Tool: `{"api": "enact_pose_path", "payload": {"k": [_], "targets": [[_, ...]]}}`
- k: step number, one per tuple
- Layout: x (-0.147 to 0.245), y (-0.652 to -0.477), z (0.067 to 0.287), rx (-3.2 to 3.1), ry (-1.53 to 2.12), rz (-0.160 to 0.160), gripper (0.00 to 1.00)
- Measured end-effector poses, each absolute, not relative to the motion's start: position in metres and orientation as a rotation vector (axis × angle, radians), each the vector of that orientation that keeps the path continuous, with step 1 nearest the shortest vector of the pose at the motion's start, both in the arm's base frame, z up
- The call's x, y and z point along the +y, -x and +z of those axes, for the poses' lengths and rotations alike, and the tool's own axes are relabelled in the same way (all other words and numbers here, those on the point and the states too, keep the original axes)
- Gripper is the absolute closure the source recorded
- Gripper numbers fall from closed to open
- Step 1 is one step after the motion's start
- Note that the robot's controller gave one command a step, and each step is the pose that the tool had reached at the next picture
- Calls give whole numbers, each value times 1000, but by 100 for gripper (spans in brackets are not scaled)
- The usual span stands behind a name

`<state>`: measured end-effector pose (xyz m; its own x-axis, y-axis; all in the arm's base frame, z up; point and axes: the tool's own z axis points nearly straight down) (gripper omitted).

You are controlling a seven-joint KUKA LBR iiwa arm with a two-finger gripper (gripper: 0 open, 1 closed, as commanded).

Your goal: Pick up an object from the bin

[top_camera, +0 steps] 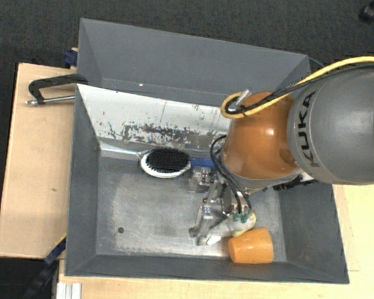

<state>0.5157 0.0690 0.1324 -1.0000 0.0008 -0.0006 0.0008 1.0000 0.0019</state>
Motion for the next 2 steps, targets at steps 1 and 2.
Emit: {"api": "enact_pose_path", "payload": {"k": [1, 2], "targets": [[94, -595, 163, 3115, -315, 7, 0], [92, -604, 76, 3111, -219, 4, 0]]}}
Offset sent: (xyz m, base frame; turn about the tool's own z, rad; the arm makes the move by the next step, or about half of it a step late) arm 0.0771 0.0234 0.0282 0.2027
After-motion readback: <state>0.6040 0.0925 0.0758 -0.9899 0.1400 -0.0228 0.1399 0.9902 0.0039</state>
